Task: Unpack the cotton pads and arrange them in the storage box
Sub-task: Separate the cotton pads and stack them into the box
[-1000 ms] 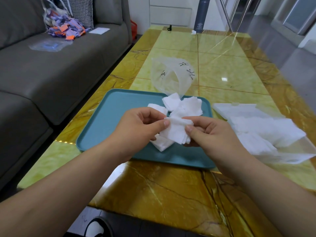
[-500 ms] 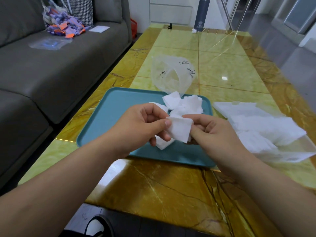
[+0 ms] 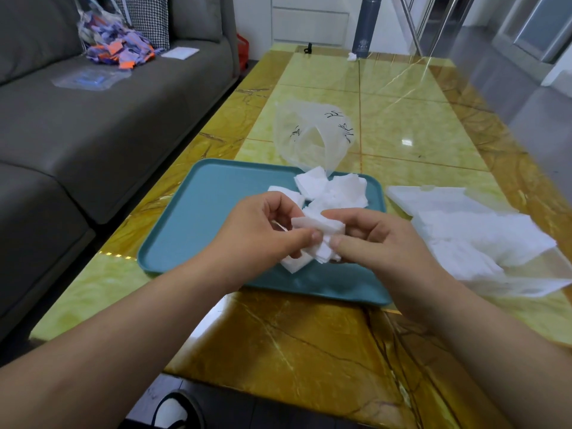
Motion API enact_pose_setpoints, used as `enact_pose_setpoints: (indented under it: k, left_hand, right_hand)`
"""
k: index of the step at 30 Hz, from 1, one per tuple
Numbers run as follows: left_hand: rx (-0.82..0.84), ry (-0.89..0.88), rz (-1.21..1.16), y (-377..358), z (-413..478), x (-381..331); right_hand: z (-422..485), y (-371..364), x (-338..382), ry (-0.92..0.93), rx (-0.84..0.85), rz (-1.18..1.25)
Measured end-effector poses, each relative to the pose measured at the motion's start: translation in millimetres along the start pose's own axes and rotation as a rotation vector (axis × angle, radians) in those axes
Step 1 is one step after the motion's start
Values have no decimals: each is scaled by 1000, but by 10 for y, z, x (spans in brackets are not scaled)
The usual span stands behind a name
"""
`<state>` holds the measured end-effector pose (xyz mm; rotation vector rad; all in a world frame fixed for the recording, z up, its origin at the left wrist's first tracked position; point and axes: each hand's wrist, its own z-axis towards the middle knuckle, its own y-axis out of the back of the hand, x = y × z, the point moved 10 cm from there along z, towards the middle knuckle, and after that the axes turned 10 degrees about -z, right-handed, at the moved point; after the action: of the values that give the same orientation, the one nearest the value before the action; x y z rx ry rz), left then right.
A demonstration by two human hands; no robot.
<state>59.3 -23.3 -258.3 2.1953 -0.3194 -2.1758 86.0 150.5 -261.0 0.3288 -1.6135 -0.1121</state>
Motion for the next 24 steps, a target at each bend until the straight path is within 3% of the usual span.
enact_pose_setpoints:
  k: [2,9,19,24]
  left_hand:
    - [-61,-37,145,49,-1,-36]
    - [145,2,349,-285,-88,159]
    - [138,11,327,-393,-82,200]
    - [177,16,357,-312,-77,126]
  right_hand:
    - [-20,-23,5,16,14,-61]
    - [-64,94,-116,47,-48,-546]
    - [-146,34,-253,-37,-147,-433]
    - [-162,49,-109,31,-166,-539]
